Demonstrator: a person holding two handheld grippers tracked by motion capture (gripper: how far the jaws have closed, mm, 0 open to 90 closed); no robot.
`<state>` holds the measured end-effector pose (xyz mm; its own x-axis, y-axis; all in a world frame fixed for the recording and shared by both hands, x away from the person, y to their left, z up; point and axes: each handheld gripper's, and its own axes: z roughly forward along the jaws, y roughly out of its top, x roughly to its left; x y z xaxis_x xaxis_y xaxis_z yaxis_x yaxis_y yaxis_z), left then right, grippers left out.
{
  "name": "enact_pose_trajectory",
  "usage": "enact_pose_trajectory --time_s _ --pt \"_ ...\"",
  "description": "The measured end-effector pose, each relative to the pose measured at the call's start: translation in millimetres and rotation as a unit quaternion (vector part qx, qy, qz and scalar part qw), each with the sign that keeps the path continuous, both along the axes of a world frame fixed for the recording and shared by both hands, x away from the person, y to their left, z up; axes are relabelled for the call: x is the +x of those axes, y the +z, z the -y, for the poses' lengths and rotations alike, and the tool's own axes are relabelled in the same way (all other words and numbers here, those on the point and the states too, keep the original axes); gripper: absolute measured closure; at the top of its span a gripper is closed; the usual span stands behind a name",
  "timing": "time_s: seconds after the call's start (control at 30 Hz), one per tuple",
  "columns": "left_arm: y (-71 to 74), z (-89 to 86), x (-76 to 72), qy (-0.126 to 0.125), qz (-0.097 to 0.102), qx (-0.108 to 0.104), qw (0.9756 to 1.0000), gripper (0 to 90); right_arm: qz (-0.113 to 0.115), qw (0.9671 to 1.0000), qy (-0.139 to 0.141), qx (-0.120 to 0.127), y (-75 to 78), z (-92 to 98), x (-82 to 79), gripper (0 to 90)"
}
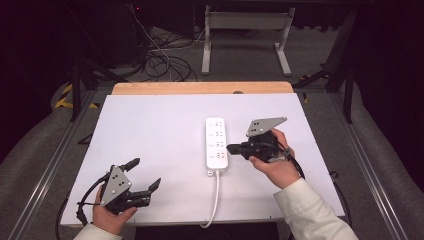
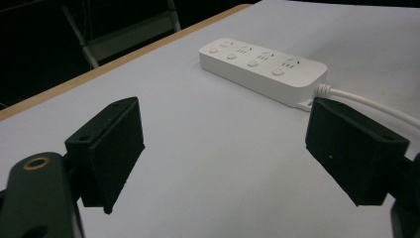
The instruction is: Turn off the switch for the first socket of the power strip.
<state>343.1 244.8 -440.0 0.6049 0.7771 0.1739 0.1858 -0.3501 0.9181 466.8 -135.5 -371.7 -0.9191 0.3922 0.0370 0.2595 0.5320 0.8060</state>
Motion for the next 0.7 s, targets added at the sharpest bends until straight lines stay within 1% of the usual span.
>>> enact_pose_trajectory --time_s 0.03,0.07,0.13,0.2,0.23,0.27,0.3,0.43,0.5,0.67,0.7 --pt "0.0 0.0 0.0 0.000 0.000 0.000 1.0000 15.3 0.000 1.0000 0.000 0.000 0.0 0.0 0.0 90.0" --pt "-0.1 0.0 0.0 0.000 0.000 0.000 1.0000 15.3 -0.006 0.9999 0.002 -0.012 -0.9 -5.8 2.9 90.0" --pt "-0.1 0.0 -0.1 0.000 0.000 0.000 1.0000 15.3 -0.010 0.9995 0.005 -0.029 -2.8 -12.4 6.5 90.0" --pt "0.0 -0.2 -0.1 0.001 0.000 0.001 1.0000 15.4 -0.010 0.9990 0.006 -0.044 -5.2 -19.7 9.8 90.0" --pt "0.0 -0.2 -0.1 0.001 0.000 0.001 1.0000 15.5 -0.010 0.9990 0.006 -0.044 -5.2 -19.7 9.8 90.0" --pt "-0.1 -0.2 0.0 0.001 0.000 0.000 1.0000 15.5 -0.012 0.9983 0.008 -0.057 -7.4 -26.6 12.7 90.0" --pt "-0.2 -0.2 0.1 0.002 0.000 0.001 1.0000 15.5 -0.011 0.9979 0.010 -0.063 -8.6 -29.8 14.5 90.0" --pt "-0.2 -0.4 0.4 0.002 0.000 0.002 1.0000 15.5 -0.011 0.9964 0.005 -0.084 -13.7 -42.0 20.6 90.0" --pt "-0.3 -0.5 0.3 0.003 0.000 0.002 1.0000 15.5 -0.010 0.9957 0.003 -0.092 -16.9 -46.8 23.7 90.0" --pt "-0.3 -0.7 0.4 0.002 0.000 0.002 1.0000 15.5 -0.017 0.9941 -0.005 -0.107 -25.4 -55.5 31.1 90.0" --pt "-0.4 -0.6 0.4 0.001 -0.001 0.001 1.0000 15.5 -0.017 0.9941 -0.005 -0.107 -25.4 -55.5 31.1 90.0"
